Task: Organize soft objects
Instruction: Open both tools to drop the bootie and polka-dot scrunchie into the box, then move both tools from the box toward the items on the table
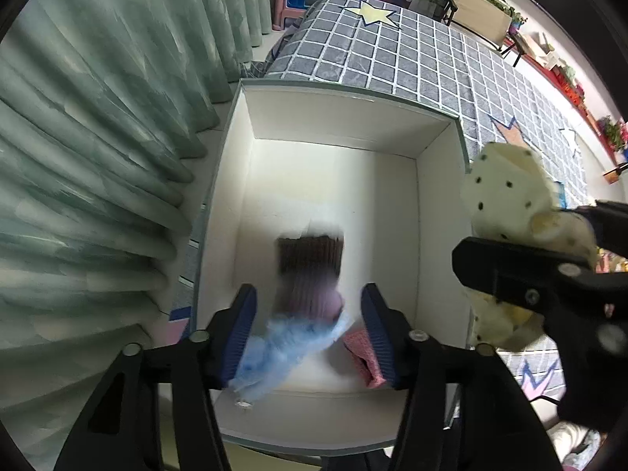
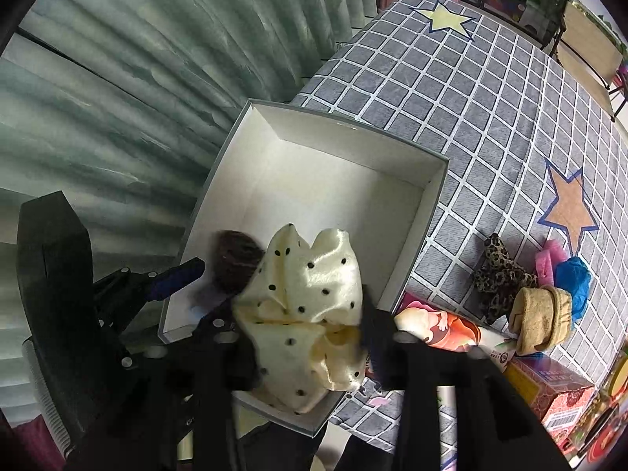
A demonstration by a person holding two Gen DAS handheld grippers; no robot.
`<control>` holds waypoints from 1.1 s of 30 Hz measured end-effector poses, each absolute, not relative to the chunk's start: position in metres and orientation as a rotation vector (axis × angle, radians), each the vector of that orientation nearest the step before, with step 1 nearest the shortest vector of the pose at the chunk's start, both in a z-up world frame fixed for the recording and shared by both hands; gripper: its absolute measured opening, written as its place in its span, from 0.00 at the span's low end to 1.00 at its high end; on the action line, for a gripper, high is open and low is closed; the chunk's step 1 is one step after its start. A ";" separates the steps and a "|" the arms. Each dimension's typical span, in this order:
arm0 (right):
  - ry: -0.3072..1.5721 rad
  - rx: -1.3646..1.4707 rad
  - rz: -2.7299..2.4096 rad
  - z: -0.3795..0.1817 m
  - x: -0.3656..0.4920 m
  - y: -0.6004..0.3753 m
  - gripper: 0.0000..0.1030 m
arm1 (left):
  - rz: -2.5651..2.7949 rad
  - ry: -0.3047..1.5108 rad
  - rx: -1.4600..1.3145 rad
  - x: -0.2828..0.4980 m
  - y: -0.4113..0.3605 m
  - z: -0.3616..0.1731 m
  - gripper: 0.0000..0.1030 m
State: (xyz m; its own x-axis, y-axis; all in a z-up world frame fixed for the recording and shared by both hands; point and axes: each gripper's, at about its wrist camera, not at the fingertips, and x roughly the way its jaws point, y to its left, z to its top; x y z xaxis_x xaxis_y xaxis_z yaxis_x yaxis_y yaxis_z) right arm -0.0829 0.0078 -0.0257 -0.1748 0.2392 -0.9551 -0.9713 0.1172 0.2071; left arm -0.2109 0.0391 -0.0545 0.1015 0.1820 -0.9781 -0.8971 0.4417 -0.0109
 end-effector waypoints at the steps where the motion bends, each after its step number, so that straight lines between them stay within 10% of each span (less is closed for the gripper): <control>1: 1.240 -0.832 1.339 -0.025 -0.082 0.008 0.59 | 0.924 1.200 -0.760 -0.211 0.040 -0.054 0.68; 8: 1.236 -0.818 1.316 -0.022 -0.079 0.007 0.83 | 0.914 1.141 -0.827 -0.215 0.044 -0.051 1.00; 11: 1.233 -0.817 1.290 -0.023 -0.076 0.006 0.99 | 0.929 1.092 -0.824 -0.218 0.046 -0.046 1.00; 33: 1.218 -0.775 1.310 -0.010 -0.073 0.001 0.99 | 0.911 1.102 -0.804 -0.211 0.044 -0.033 1.00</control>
